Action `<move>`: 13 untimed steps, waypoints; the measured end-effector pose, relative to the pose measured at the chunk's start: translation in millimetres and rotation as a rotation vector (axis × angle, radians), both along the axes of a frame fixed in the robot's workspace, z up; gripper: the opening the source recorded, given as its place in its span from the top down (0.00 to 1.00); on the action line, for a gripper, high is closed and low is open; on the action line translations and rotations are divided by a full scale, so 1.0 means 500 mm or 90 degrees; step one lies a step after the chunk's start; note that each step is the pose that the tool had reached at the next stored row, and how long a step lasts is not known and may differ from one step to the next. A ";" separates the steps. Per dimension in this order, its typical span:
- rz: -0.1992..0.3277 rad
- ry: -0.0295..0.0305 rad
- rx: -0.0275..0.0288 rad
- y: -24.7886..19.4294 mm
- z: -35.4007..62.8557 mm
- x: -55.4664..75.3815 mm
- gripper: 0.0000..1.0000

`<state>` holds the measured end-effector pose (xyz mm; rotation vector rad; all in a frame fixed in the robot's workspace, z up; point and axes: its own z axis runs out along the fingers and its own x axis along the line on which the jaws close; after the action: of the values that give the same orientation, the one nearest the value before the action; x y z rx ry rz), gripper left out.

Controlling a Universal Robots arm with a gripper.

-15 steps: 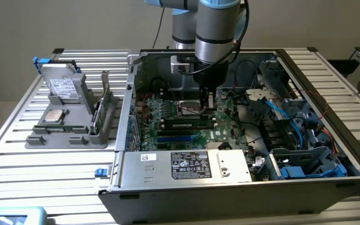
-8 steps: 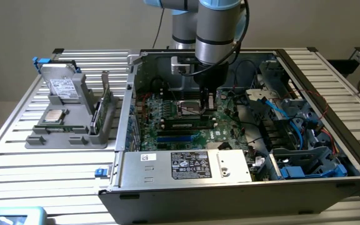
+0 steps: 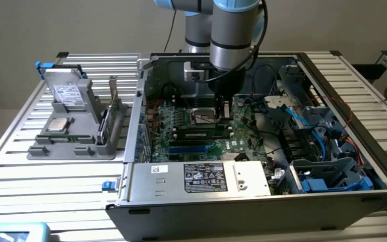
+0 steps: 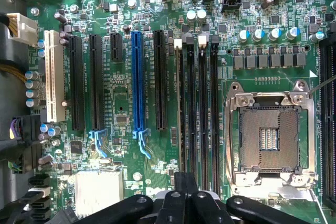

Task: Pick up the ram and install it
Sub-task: 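Press down the ram until it locks into place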

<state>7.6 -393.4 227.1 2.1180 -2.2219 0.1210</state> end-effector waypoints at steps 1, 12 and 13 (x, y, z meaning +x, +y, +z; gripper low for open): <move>0.000 0.0000 -0.0001 0.0000 -0.001 0.000 0.89; -0.001 -0.0004 0.0009 0.0003 0.001 -0.004 0.89; 0.000 -0.0004 0.0004 0.0001 0.006 -0.007 0.89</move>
<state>4.1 -393.3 230.1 2.1178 -2.2232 0.1209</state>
